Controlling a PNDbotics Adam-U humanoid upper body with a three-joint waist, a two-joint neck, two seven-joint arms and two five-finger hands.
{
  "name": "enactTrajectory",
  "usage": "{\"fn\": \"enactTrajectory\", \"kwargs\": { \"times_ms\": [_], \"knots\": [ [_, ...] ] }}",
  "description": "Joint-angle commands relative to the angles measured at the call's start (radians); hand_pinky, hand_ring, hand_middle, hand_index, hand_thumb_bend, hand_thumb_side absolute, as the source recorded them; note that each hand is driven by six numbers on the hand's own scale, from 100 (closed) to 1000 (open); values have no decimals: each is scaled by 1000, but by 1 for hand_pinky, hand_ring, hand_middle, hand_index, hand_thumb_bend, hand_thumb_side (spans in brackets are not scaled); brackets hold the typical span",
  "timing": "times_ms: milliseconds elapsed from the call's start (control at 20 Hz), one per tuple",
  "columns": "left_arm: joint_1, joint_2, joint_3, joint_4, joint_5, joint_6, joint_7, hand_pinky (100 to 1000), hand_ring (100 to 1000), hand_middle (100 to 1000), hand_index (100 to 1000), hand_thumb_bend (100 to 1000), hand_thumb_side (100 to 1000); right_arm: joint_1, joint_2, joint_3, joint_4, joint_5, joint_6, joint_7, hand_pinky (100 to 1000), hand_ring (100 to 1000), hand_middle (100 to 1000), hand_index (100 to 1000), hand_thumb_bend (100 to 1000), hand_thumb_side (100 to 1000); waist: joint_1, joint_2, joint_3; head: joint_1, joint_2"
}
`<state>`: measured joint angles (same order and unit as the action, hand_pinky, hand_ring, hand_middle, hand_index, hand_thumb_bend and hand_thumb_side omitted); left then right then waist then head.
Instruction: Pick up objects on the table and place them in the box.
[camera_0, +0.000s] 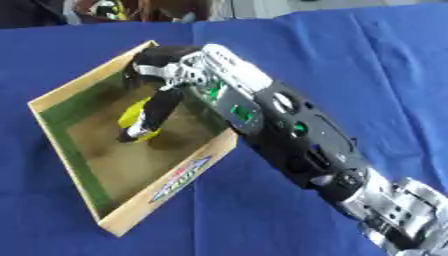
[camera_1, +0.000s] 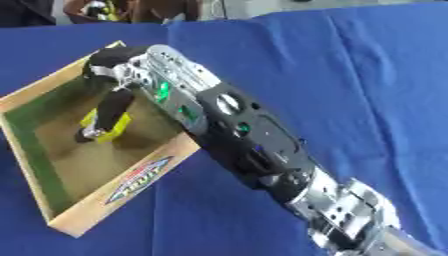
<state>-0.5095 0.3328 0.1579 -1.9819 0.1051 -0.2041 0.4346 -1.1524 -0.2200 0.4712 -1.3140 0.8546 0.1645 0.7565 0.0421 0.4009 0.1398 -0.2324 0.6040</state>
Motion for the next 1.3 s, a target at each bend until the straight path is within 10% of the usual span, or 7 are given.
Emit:
{"fn": "enactTrajectory", "kwargs": {
  "times_ms": [50, 250, 300, 550, 900, 1300],
  "knots": [
    [-10, 11, 3, -18, 0, 0, -4, 736, 800, 773, 913, 100, 996, -19, -14, -32, -49, -6, -3, 6, 812, 917, 874, 906, 698, 663, 5, -25, -1, -1, -1],
    [-10, 12, 3, -18, 0, 0, -5, 736, 800, 773, 913, 100, 996, -14, -35, -61, -113, -21, 15, -29, 811, 916, 873, 903, 695, 687, 7, -28, -4, 2, 1],
    [-8, 12, 4, -18, 0, 1, -5, 737, 799, 773, 913, 100, 995, -19, -45, -81, -139, -28, 23, -43, 799, 904, 854, 875, 597, 915, 10, -30, -7, 7, 2],
    [6, 15, 7, -18, -3, 4, -1, 737, 798, 773, 913, 100, 994, -6, -199, -275, -390, -290, 147, -443, 797, 897, 847, 863, 100, 1000, 22, -45, -31, 49, 29],
    [14, 17, 1, -18, -4, 11, -8, 737, 797, 772, 913, 100, 992, 93, -378, -364, -552, -602, 195, -791, 790, 857, 805, 844, 100, 914, 43, -57, -60, 87, 64],
    [28, 23, -6, -18, -6, 21, -15, 736, 795, 771, 915, 100, 992, 280, -565, -458, -685, -678, 197, -1056, 799, 896, 882, 908, 100, 1000, 58, -56, -93, 113, 59]
  ]
}}
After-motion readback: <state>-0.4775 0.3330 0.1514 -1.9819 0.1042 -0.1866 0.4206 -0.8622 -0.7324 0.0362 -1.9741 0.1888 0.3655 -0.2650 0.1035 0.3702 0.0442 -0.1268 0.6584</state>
